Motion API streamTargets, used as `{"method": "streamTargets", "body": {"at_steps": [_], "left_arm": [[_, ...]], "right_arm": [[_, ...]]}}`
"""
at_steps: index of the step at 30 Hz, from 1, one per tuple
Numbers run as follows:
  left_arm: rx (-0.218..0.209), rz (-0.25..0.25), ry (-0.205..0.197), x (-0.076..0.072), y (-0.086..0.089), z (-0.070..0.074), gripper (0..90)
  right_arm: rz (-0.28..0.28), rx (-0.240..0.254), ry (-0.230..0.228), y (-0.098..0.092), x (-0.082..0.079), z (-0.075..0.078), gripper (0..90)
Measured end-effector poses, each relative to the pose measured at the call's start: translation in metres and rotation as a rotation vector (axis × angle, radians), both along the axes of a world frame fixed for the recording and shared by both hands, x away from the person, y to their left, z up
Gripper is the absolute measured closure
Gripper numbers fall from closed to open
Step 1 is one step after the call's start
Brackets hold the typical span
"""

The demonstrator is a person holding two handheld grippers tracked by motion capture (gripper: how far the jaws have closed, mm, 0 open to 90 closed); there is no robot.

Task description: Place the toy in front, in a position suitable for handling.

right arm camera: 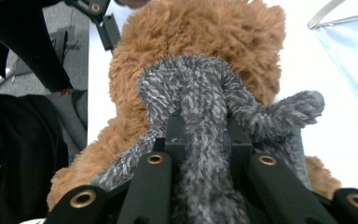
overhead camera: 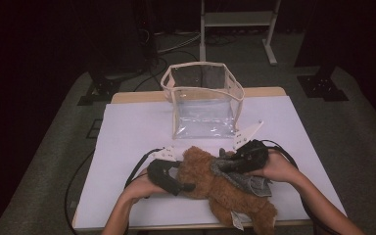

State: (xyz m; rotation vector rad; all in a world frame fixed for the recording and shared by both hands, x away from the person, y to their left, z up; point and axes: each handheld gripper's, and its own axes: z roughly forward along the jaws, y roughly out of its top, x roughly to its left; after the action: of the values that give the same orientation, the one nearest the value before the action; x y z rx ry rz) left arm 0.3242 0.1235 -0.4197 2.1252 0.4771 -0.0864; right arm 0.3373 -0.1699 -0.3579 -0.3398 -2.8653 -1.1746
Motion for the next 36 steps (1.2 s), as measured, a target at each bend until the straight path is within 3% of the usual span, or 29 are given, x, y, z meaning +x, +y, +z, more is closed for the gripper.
{"method": "streamTargets", "body": {"at_steps": [5, 12, 20, 28, 31, 34, 36], "left_arm": [[-0.03, -0.019, -0.005, 0.0, 0.001, 0.003, 22.3], [-0.093, -0.013, -0.045, -0.003, 0.003, 0.018, 32.6], [-0.096, 0.016, -0.108, -0.002, 0.013, 0.047, 34.9], [-0.067, 0.034, -0.211, -0.002, 0.021, 0.092, 34.9], [-0.06, 0.032, -0.23, -0.002, 0.021, 0.104, 35.8], [0.005, 0.026, -0.218, 0.0, 0.016, 0.096, 35.8], [0.003, 0.022, -0.188, 0.0, 0.014, 0.082, 35.7]], "right_arm": [[-0.007, 0.01, 0.02, -0.001, 0.005, -0.003, 76.0], [0.007, 0.031, 0.01, 0.012, 0.005, -0.001, 76.3], [0.011, 0.079, -0.01, 0.023, 0.01, 0.01, 77.1], [0.012, 0.143, -0.054, 0.033, 0.014, 0.029, 77.5], [0.017, 0.157, -0.059, 0.039, 0.014, 0.034, 77.6], [0.017, 0.121, -0.07, 0.042, 0.013, 0.031, 77.5], [0.018, 0.072, -0.08, 0.04, 0.012, 0.022, 77.6]]}}
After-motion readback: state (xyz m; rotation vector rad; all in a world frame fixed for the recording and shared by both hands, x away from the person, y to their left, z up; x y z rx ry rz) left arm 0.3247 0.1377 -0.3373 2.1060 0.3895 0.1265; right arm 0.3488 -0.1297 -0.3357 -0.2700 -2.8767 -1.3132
